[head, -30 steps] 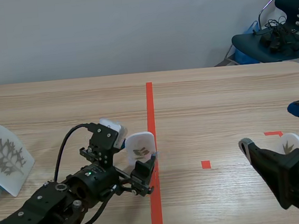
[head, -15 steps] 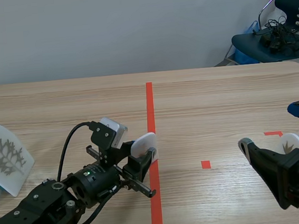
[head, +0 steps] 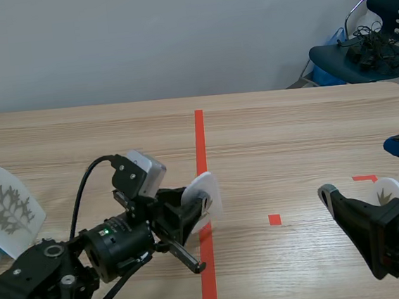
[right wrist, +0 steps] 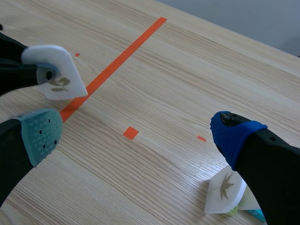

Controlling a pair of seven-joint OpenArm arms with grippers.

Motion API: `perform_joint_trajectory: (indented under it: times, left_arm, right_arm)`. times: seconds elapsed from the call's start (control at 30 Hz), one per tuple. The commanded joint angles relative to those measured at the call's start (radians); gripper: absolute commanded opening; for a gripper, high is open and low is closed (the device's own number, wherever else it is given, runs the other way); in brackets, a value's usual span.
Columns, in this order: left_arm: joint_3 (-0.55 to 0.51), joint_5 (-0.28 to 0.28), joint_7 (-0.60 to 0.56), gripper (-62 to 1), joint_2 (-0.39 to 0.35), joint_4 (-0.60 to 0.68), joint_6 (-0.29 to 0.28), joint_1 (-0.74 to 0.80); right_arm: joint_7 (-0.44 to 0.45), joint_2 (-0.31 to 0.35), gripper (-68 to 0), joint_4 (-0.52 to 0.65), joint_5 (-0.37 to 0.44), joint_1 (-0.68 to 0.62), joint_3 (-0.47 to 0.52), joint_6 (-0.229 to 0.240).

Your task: Do the leaf sorting experiment

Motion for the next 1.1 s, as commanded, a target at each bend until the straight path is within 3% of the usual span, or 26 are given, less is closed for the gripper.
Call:
perform_joint_trajectory:
  times: [0.0,0.13,0.3,0.4,0.63,0.77,0.93,1.07]
  left_arm:
    - [-0.053,-0.057,0.001,-55.8,-0.032,0.111,0.001,0.066]
    - [-0.167,-0.141,0.037,-55.8,-0.061,0.259,0.002,0.222]
    - [-0.314,-0.235,0.037,-55.3,-0.06,0.291,0.006,0.356]
    - [-0.379,-0.235,0.027,-55.3,-0.06,0.284,0.036,0.396]
    - [-0.458,-0.244,0.026,-55.3,-0.06,0.207,0.209,0.383]
    - [-0.474,-0.283,0.016,-55.3,-0.06,0.127,0.213,0.343]
    - [-0.48,-0.283,0.014,-55.1,-0.06,0.068,0.227,0.317]
    - [-0.486,-0.283,0.018,-45.5,-0.06,0.068,0.227,0.318]
  right_arm:
    - [0.016,0.002,0.4,0.017,0.01,0.004,0.011,0.0]
    - [0.016,0.002,0.4,0.017,0.01,0.006,0.011,0.0]
    - [0.016,0.002,0.4,0.017,0.01,0.006,0.011,0.0]
    - [0.016,0.002,0.4,0.017,0.01,0.006,0.011,0.0]
    - [0.016,0.002,0.4,0.017,0.01,0.006,0.011,0.0]
    - [0.016,0.002,0.4,0.017,0.01,0.012,0.011,0.0]
    - [0.012,0.002,0.4,0.017,0.01,0.021,0.011,0.0]
    - [0.011,0.002,0.4,0.017,0.01,0.02,0.011,0.0]
